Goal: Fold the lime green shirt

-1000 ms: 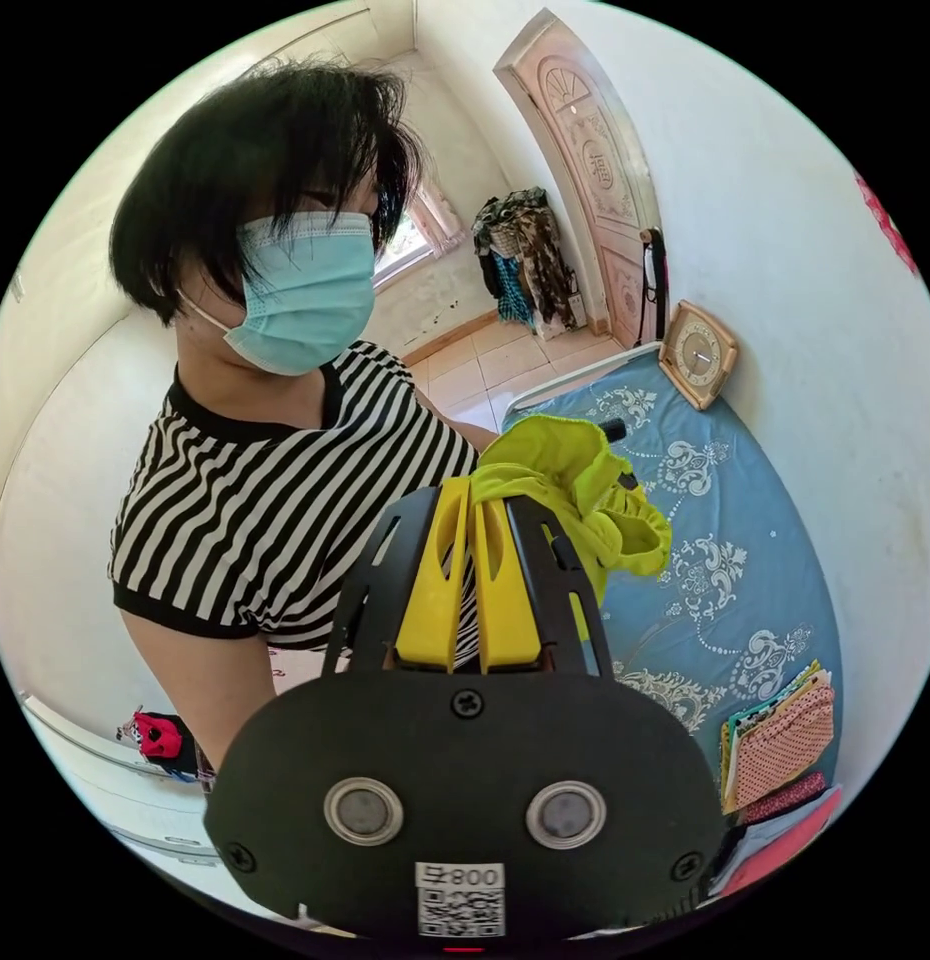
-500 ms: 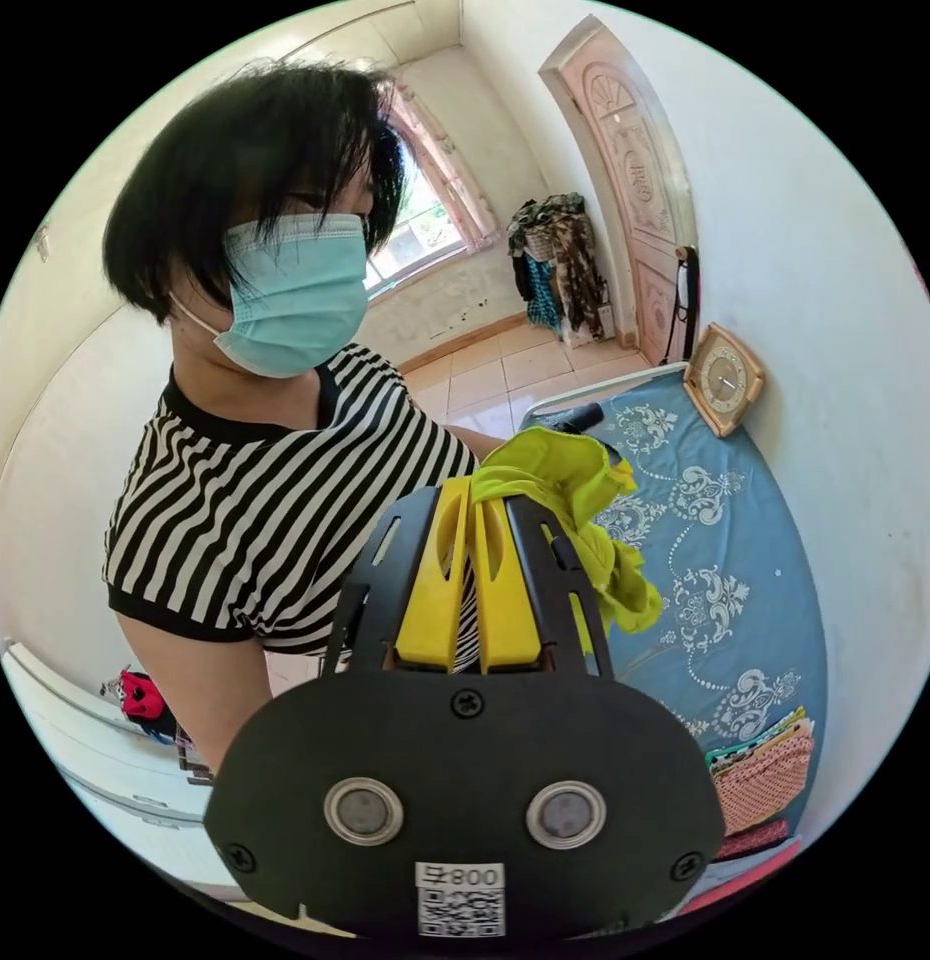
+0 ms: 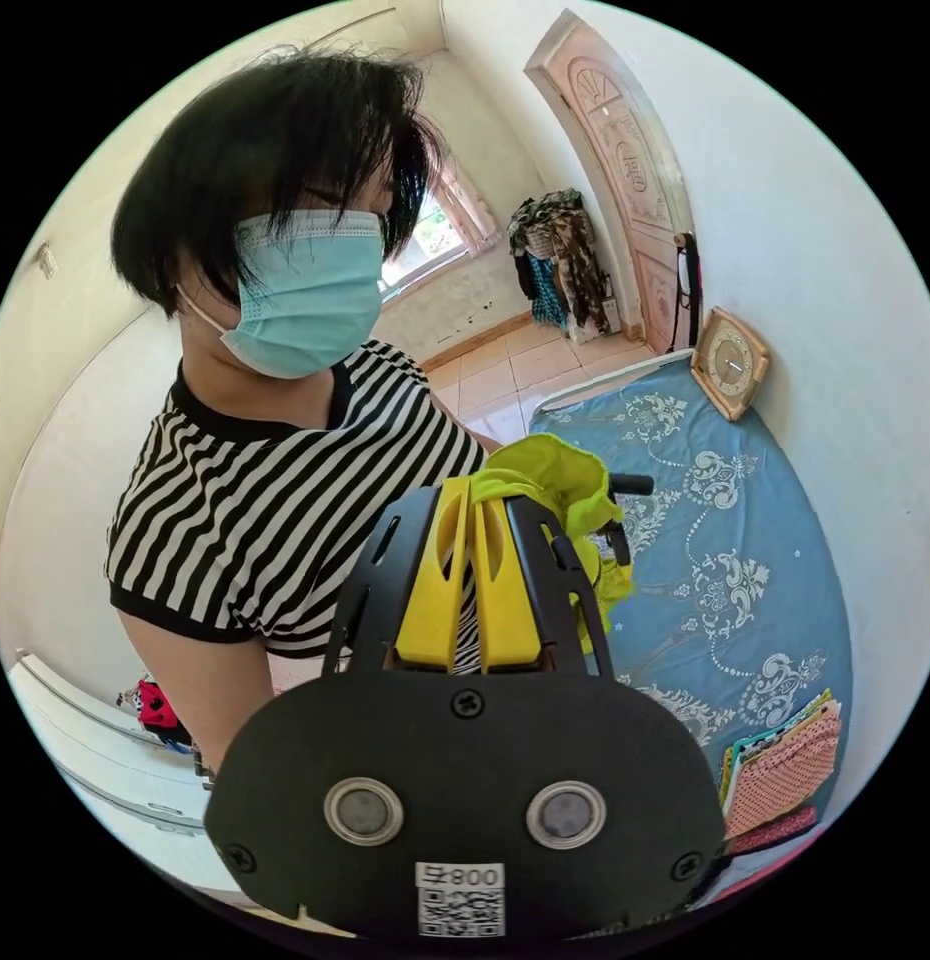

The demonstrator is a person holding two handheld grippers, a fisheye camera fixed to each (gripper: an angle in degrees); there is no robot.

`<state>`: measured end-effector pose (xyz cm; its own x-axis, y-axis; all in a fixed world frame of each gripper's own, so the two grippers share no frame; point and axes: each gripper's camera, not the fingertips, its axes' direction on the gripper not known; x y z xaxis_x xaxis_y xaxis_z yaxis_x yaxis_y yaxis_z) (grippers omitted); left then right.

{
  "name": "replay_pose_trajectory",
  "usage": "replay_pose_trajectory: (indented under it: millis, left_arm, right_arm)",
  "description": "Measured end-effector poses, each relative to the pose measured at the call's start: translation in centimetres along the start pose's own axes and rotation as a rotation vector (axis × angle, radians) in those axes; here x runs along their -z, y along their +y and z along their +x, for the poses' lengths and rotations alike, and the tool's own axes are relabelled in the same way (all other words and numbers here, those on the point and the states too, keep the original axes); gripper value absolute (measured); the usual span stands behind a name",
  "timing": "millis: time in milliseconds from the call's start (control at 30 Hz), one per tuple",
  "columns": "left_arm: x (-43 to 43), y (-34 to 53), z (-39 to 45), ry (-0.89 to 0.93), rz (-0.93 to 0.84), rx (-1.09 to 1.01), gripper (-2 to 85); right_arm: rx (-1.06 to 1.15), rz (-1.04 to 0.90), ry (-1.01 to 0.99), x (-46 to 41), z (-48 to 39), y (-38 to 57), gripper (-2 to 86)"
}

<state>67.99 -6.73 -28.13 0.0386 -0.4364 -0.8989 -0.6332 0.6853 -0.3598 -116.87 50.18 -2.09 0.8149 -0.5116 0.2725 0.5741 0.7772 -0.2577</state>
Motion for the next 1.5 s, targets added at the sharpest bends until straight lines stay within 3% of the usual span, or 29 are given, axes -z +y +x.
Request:
replay_pose_trajectory:
  millis: [67, 267, 567, 833, 1033, 1167, 1233, 1500]
  left_arm:
    - [4.5, 1.9, 2.5, 0.024, 0.195, -0.030, 0.5]
    - [12.8, 9.4, 9.2, 0.037, 0.556, -0.150, 0.2]
    - [16.2, 19.7, 18.0, 0.046, 0.842, -0.365, 0.2]
    - [17.1, 22.3, 26.1, -0.095, 0.864, -0.550, 0.3]
    - [19.2, 17.8, 28.6, -0.264, 0.834, -0.582, 0.3]
    - [20.5, 11.2, 25.6, -0.337, 0.791, -0.467, 0.3]
    - [21.1, 8.2, 23.5, -0.357, 0.786, -0.390, 0.4]
    - [23.0, 0.8, 12.9, -0.524, 0.766, -0.096, 2.9]
  right_arm:
    - [-0.016, 0.026, 0.005, 1.7, 0.9, 1.5, -0.1]
    - [-0.063, 0.117, 0.031, 7.2, 4.3, 6.8, -0.1]
    - [-0.166, 0.128, 0.076, 14.2, 11.4, 14.7, 0.1]
    - [-0.112, 0.236, 0.045, 22.3, 16.1, 21.0, 0.1]
    - [-0.134, 0.213, 0.150, 28.8, 23.4, 24.3, 0.3]
    - [-0.310, 0.085, 0.291, 32.0, 33.9, 26.7, 0.5]
    - [-0.403, 0.053, 0.271, 33.1, 39.4, 28.1, 0.6]
    - [-1.055, 0.078, 0.377, 35.8, 61.0, 40.3, 1.9]
